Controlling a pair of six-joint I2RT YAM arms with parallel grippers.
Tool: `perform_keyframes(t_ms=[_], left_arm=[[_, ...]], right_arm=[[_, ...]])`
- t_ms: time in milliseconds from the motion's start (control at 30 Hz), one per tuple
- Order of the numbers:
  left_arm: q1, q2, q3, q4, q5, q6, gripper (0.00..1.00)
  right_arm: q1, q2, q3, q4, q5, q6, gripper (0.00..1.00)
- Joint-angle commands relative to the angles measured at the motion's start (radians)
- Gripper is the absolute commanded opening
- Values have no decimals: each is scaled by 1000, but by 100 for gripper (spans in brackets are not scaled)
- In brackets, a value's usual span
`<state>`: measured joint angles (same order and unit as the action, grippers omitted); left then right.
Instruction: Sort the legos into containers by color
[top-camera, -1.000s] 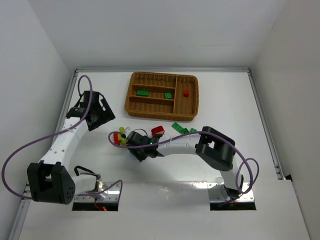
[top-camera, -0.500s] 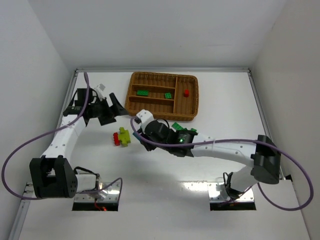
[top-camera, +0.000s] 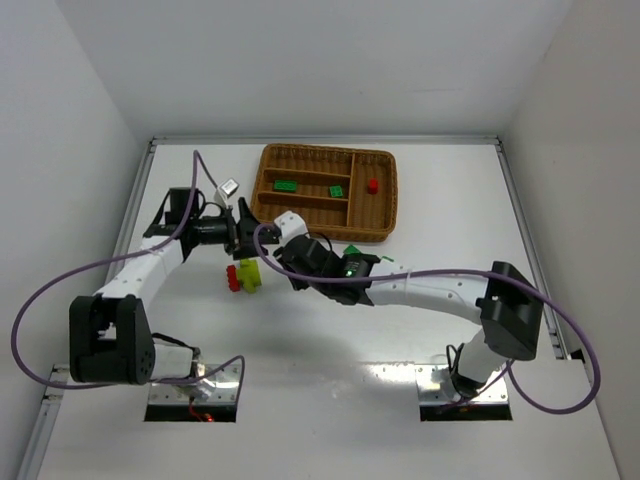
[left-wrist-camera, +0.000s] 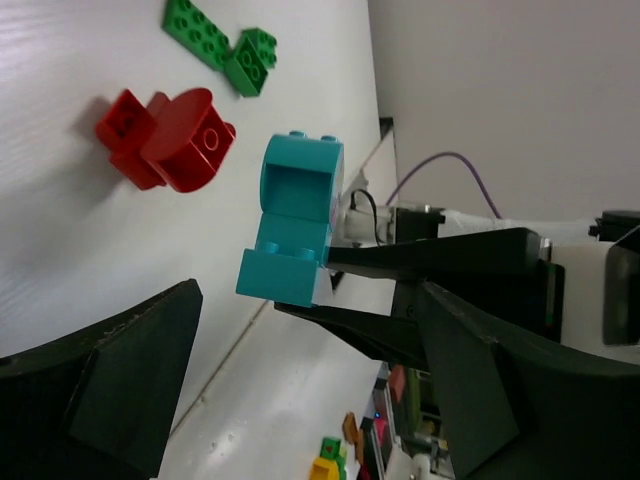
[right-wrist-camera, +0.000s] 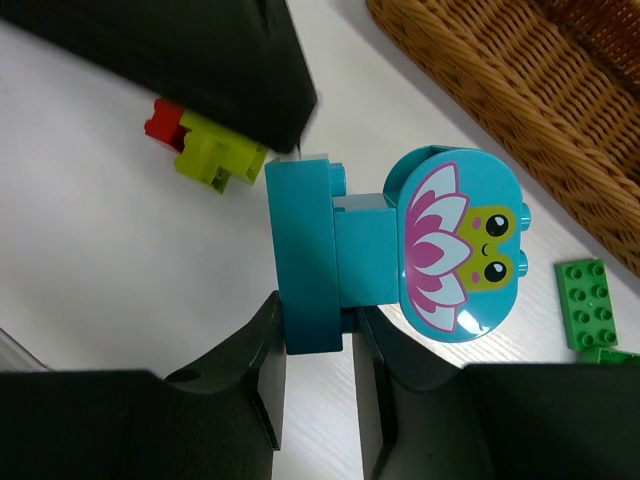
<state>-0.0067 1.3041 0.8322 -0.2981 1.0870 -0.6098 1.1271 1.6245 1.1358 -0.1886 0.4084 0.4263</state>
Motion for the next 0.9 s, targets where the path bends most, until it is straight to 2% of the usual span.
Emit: perform_keyframes(t_ms=[0,233,467,567,733,867], left_arm=[[-30,23,-18,40,86,5,94],[-39,41,-28,40,73,5,86],[-39,41,-9,40,96,15,65],[-48,50,1,40,105,15,63],[-49,50,1,40,94,15,53],[-49,50,11,40,85,15,38]], right_arm=[[-13,2,56,75,7,9,13],[-23,20,76,93,-22,9,13],[-23,29,85,112,-31,19,13],[-23,29,85,112,-40,19,13],[-23,48,104,112,-62,19,13],[-23,48,104,112,-71,28,13]])
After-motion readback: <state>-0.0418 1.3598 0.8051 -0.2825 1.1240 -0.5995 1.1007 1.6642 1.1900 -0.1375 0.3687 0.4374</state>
